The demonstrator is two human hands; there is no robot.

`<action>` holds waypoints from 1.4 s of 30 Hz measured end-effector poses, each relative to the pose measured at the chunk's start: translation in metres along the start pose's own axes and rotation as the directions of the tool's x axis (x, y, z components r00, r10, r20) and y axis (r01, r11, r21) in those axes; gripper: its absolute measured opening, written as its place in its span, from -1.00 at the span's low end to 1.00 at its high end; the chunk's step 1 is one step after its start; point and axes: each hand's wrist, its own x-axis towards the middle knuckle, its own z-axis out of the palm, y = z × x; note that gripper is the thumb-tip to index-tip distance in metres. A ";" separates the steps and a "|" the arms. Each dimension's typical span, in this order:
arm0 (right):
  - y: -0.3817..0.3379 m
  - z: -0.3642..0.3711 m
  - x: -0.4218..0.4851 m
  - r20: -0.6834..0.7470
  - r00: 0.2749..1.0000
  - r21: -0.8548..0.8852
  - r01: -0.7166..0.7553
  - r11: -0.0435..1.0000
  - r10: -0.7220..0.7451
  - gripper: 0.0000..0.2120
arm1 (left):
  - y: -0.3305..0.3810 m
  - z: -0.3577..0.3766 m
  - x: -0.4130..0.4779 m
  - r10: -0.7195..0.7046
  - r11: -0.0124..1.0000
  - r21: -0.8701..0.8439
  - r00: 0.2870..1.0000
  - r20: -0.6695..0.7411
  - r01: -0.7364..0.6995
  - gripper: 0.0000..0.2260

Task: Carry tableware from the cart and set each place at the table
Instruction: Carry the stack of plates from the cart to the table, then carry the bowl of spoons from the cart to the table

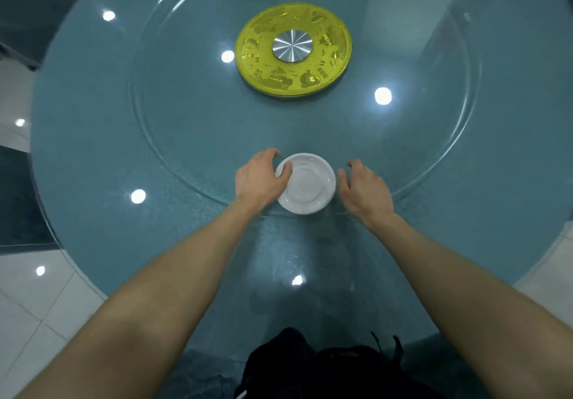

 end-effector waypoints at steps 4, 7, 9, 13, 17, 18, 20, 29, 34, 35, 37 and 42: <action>0.025 -0.015 -0.020 -0.059 0.997 0.032 -0.054 0.998 0.056 -0.54 | 0.033 0.006 0.000 0.147 0.989 -0.032 0.989 0.031 -0.146 -0.65; 0.051 -0.029 -0.041 -0.116 0.987 0.062 -0.108 0.992 0.115 -0.55 | 0.063 0.021 -0.004 0.256 0.966 -0.037 0.964 0.066 -0.254 -0.67; 0.069 -0.041 -0.057 -0.151 0.974 0.080 -0.156 0.985 0.167 -0.55 | 0.087 0.032 -0.009 0.313 0.950 -0.051 0.946 0.085 -0.309 -0.67; 0.114 -0.063 -0.094 -0.222 0.934 0.117 -0.259 0.959 0.279 -0.55 | 0.141 0.057 -0.025 0.439 0.899 -0.058 0.888 0.134 -0.435 -0.67; 0.156 -0.082 -0.142 -0.261 0.879 0.151 -0.372 0.916 0.399 -0.53 | 0.193 0.083 -0.051 0.561 0.827 -0.078 0.806 0.186 -0.557 -0.68; 0.163 -0.086 -0.154 -0.270 0.865 0.160 -0.393 0.906 0.423 -0.53 | 0.204 0.089 -0.058 0.580 0.813 -0.078 0.791 0.192 -0.577 -0.68; 0.181 -0.095 -0.181 -0.297 0.831 0.180 -0.434 0.883 0.470 -0.52 | 0.228 0.103 -0.076 0.625 0.777 -0.082 0.751 0.213 -0.624 -0.68; 0.243 -0.138 -0.305 -0.421 0.670 0.293 -0.537 0.791 0.611 -0.53 | 0.323 0.141 -0.176 0.788 0.591 -0.110 0.542 0.293 -0.799 -0.68; 0.267 -0.151 -0.366 -0.469 0.559 0.379 -0.573 0.727 0.684 -0.52 | 0.361 0.156 -0.235 0.844 0.496 -0.142 0.437 0.311 -0.857 -0.70; 0.271 -0.152 -0.376 -0.479 0.542 0.390 -0.573 0.721 0.690 -0.52 | 0.368 0.158 -0.246 0.853 0.478 -0.145 0.419 0.311 -0.866 -0.70; 0.279 -0.156 -0.396 -0.500 0.512 0.419 -0.562 0.713 0.699 -0.52 | 0.380 0.162 -0.267 0.868 0.446 -0.151 0.386 0.311 -0.882 -0.68; 0.295 -0.166 -0.438 -0.575 0.460 0.436 -0.529 0.729 0.677 -0.65 | 0.404 0.172 -0.320 0.905 0.372 -0.189 0.310 0.292 -0.909 -0.65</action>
